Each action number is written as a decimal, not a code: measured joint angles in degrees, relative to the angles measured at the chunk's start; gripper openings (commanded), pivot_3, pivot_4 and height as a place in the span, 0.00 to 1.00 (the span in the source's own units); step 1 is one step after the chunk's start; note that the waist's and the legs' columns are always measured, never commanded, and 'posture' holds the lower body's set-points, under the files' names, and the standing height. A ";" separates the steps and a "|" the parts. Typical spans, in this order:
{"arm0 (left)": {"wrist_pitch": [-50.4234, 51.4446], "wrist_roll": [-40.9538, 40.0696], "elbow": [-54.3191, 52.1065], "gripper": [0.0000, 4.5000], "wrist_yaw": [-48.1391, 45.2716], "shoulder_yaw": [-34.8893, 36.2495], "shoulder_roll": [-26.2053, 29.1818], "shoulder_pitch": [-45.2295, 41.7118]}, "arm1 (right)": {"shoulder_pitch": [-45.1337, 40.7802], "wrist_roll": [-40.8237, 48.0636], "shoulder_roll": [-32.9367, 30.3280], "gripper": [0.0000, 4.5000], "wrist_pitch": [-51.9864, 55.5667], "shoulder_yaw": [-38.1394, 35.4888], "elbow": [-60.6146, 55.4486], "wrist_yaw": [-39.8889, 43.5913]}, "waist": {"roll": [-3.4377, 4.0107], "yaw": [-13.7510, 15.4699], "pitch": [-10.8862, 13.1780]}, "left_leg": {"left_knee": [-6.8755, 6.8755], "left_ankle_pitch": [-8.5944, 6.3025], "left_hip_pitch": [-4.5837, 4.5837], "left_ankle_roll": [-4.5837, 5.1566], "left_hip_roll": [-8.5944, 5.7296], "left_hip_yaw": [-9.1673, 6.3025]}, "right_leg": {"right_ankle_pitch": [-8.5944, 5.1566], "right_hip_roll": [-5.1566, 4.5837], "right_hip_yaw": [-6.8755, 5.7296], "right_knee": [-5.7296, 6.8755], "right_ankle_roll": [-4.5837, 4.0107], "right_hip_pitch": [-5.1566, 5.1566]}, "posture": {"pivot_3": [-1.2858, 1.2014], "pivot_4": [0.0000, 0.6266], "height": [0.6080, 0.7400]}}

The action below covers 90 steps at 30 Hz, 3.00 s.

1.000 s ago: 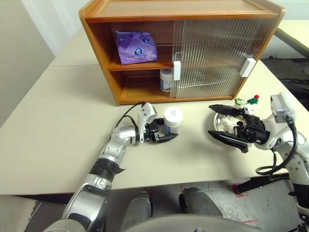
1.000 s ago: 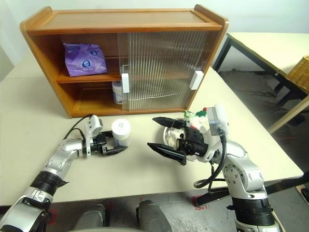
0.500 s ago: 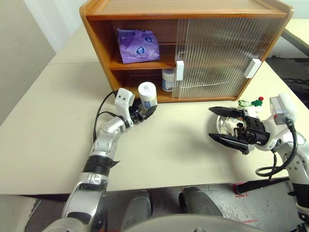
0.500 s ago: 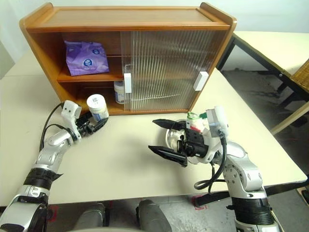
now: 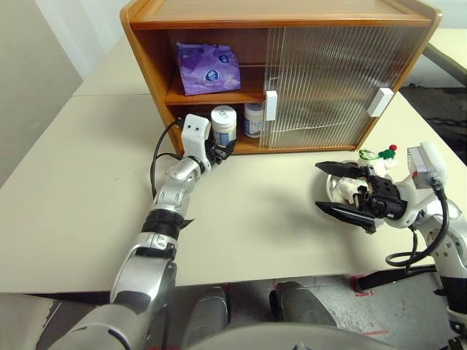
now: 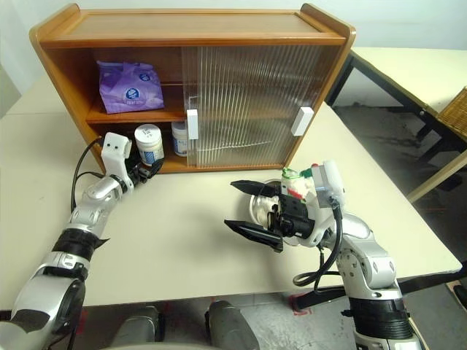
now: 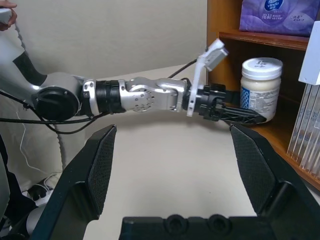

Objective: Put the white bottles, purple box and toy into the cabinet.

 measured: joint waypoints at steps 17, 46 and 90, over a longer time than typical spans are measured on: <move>-2.69 0.13 20.42 0.70 8.88 3.59 -3.54 -11.89 | -0.18 0.05 0.02 1.00 0.76 0.01 -1.42 -2.34 | -0.03 -0.32 0.08 | 0.01 0.17 0.05 0.18 -0.24 0.00 | 0.15 -0.12 0.02 -0.02 0.38 0.05 | 0.42 0.10 1.00; -0.40 1.16 5.55 1.00 9.98 3.32 -4.32 -1.57 | -0.46 0.14 -0.48 1.00 1.09 -0.16 -1.73 -2.09 | -0.17 -1.82 0.22 | 0.17 0.31 0.01 0.30 -0.51 0.20 | 0.01 -0.17 0.02 -0.04 0.29 0.12 | 0.43 0.09 1.00; -7.26 9.07 -9.65 0.01 -3.02 -14.28 -8.30 -9.14 | -0.92 -0.93 1.26 1.00 -1.69 1.46 0.16 -2.19 | -0.18 -1.14 0.21 | 0.42 0.22 -0.06 0.35 -0.48 -0.06 | 0.15 -0.24 0.03 -0.04 0.29 0.19 | 0.42 0.07 1.00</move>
